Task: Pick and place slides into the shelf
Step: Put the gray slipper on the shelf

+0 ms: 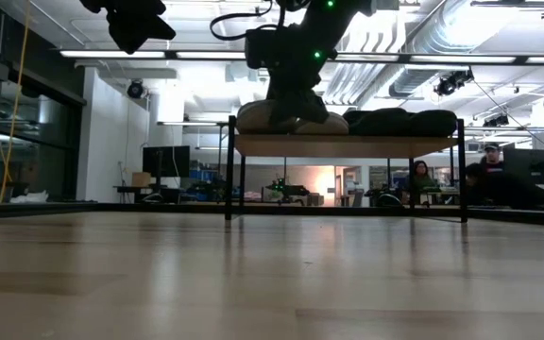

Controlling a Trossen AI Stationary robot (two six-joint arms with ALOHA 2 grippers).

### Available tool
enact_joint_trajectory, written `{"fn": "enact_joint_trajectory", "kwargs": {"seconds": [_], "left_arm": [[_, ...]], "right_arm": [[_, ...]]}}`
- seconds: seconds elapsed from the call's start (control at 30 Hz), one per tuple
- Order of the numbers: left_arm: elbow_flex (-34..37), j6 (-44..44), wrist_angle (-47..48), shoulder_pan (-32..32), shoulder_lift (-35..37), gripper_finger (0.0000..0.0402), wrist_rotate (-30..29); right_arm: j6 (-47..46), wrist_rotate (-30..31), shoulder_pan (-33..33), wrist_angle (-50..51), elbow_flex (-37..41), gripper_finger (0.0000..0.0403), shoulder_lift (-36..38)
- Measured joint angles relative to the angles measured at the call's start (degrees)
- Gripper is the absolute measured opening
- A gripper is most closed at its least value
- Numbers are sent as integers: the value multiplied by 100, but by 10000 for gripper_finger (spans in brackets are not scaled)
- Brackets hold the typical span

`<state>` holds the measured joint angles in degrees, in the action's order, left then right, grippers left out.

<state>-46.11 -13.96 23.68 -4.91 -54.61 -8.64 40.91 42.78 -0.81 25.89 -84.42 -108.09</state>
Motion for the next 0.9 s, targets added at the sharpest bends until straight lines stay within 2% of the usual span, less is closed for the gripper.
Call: {"fn": "enact_joint_trajectory", "kwargs": {"seconds": [0.2, 0.47, 0.9], "left_arm": [[-1, 0, 0, 0, 0, 182, 0], [-2, 0, 0, 0, 0, 182, 1], [0, -45, 0, 0, 0, 182, 2]], "right_arm": [[-267, -156, -25, 14, 0, 189, 0], [-345, -494, -154, 230, 0, 193, -2], [-360, 142, -74, 210, 0, 193, -2]]}}
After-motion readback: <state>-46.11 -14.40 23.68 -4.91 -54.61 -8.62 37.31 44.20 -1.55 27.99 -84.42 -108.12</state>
